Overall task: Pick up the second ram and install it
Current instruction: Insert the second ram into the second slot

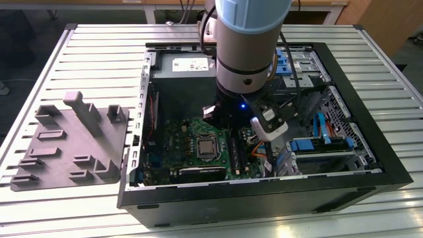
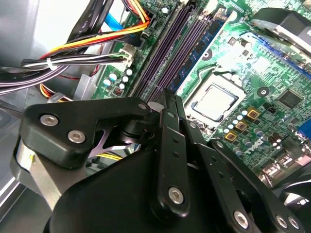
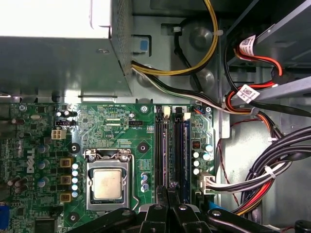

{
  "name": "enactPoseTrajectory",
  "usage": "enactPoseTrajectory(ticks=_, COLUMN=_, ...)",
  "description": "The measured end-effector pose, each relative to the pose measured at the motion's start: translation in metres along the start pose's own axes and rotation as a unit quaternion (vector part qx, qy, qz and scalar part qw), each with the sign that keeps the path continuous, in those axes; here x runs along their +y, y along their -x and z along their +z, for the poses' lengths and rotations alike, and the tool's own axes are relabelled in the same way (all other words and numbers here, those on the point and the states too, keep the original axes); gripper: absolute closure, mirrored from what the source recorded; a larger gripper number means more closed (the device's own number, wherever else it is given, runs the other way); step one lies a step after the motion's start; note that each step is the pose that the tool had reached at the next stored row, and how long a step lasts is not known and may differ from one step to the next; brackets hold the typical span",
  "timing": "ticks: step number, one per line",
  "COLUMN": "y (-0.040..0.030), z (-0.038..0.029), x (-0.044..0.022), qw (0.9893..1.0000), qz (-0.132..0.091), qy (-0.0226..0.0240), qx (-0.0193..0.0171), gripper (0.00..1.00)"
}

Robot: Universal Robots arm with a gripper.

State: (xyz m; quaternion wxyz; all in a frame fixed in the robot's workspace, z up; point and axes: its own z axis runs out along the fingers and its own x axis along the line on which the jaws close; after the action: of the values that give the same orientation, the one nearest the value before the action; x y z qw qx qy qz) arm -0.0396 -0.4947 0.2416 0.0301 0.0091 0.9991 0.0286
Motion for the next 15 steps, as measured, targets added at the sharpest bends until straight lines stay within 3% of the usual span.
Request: enactPoseTrajectory(ticks=15, y=0.0007, z=0.0043, x=0.0015, qw=1.0, qz=0.001, qy=-0.0001, qx=0.0, gripper=0.88)
